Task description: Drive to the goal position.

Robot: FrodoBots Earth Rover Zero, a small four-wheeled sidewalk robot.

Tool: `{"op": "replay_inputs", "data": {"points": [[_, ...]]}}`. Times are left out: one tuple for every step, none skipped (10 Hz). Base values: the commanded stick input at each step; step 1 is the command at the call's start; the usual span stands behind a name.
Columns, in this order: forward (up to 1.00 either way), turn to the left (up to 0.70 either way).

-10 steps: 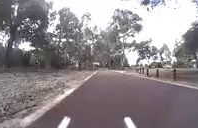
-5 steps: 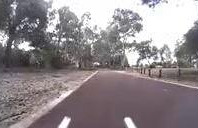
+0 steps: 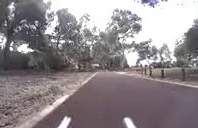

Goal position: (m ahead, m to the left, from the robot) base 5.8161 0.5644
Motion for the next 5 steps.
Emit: {"op": "replay_inputs", "data": {"points": [[0.60, 0.00], [0.60, 0.00], [0.60, 0.00], [0.60, 0.00], [0.60, 0.00]]}}
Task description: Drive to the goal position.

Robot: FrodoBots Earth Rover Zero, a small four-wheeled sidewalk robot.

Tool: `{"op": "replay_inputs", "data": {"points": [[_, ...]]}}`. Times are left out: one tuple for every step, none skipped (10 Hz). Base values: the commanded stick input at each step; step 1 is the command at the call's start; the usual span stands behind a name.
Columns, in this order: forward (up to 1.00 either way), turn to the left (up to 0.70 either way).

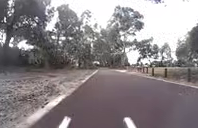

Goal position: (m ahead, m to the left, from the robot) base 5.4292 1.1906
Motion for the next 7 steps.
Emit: {"op": "replay_inputs", "data": {"points": [[0.60, 0.00], [0.60, 0.00], [0.60, 0.00], [0.60, 0.00], [0.60, 0.00], [0.60, 0.00], [0.60, 0.00]]}}
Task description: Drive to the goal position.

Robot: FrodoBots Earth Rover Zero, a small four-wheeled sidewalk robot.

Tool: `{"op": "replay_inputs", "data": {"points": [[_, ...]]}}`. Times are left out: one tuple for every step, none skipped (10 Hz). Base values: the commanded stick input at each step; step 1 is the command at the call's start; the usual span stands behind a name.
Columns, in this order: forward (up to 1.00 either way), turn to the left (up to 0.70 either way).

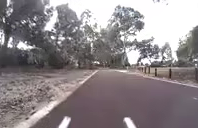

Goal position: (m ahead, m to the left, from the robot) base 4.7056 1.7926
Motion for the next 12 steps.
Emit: {"op": "replay_inputs", "data": {"points": [[0.60, 0.00], [0.60, 0.00], [0.60, 0.00], [0.60, 0.00], [0.60, -0.08], [0.60, -0.11], [0.60, -0.14], [0.60, -0.15], [0.60, -0.15], [0.60, -0.15], [0.60, 0.00], [0.60, 0.00]]}}
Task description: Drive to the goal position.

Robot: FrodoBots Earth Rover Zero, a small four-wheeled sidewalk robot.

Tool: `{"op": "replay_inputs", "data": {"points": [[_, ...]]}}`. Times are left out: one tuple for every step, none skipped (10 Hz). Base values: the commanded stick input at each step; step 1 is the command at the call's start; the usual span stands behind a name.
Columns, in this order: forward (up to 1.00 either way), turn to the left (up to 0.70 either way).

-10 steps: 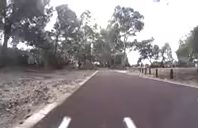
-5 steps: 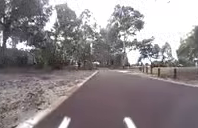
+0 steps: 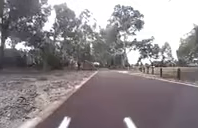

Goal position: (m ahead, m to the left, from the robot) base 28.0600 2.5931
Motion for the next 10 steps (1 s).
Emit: {"op": "replay_inputs", "data": {"points": [[0.60, 0.00], [0.60, 0.00], [0.60, 0.00], [0.60, 0.00], [0.60, 0.00], [0.60, 0.00], [0.60, 0.00], [0.60, 0.00], [0.60, 0.00], [0.60, 0.00]]}}
